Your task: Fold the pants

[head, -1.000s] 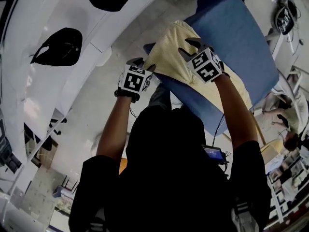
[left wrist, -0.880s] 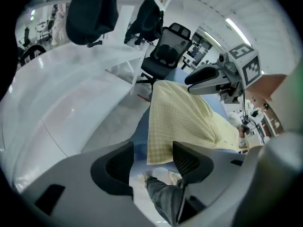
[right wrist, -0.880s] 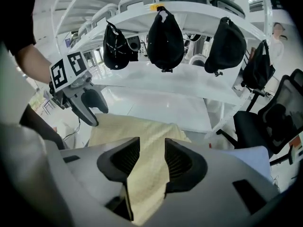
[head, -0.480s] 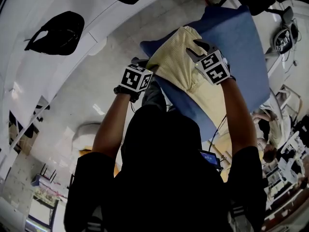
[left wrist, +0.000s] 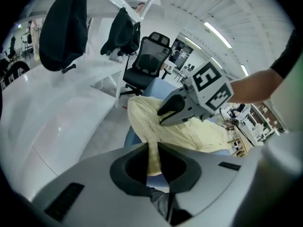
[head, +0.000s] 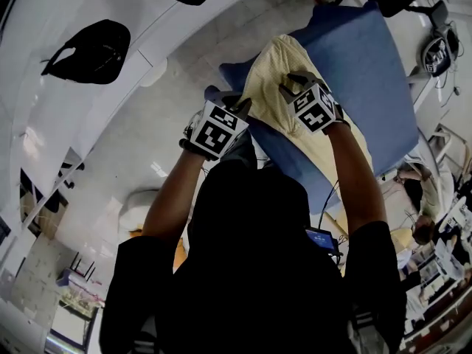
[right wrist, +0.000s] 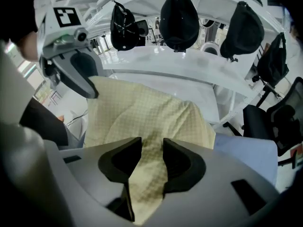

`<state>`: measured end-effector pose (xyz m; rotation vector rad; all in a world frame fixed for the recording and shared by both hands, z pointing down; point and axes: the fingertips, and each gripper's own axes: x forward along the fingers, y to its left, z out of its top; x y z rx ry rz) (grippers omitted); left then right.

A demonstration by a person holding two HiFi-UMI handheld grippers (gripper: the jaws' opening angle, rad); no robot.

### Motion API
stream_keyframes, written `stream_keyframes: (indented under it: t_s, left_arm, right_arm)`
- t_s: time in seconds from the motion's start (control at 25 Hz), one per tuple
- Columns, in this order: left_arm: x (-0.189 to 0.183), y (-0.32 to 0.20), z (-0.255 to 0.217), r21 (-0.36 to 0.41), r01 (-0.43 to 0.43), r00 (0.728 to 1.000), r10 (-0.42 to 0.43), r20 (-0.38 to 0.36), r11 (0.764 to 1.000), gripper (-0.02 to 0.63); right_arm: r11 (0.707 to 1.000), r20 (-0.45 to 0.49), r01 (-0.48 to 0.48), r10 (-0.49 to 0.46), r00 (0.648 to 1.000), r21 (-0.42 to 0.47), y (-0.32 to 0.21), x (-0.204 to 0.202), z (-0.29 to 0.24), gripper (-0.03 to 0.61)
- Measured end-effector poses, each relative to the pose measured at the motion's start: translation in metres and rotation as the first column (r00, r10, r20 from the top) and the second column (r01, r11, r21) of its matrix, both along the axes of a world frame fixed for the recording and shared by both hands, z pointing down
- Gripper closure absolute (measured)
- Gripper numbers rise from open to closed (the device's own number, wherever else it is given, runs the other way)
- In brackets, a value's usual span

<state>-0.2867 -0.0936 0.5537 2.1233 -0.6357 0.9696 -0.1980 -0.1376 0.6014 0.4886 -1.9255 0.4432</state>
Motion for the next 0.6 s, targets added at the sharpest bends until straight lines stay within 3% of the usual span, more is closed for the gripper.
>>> stream_keyframes:
  t_s: [0.12,0.32,0.44,0.6]
  left_arm:
    - [0.021,0.007,-0.016,0.053,-0.061,0.998,0.062,-0.006,0.997,0.569]
    - [0.058,0.028,-0.032,0.117,-0.178,0.984,0.176,0.026,0.977,0.571]
    - [0.079,0.04,-0.031,0.128,-0.221,0.975,0.215,0.06,0.967,0.569]
    - [0.094,0.057,-0.025,0.128,-0.258,0.964,0.246,0.105,0.958,0.569]
  right_arm:
    - [0.994,0.038,-0.109,0.108,0.993,0.005,-0.001,0.006,-0.003,0.433]
    - [0.962,0.148,-0.272,0.269,0.952,-0.002,0.011,0.031,-0.028,0.433]
    - [0.918,0.229,-0.393,0.394,0.89,-0.051,0.009,0.054,-0.044,0.431]
    - [0.851,0.338,-0.486,0.526,0.78,-0.201,0.002,0.056,-0.067,0.411]
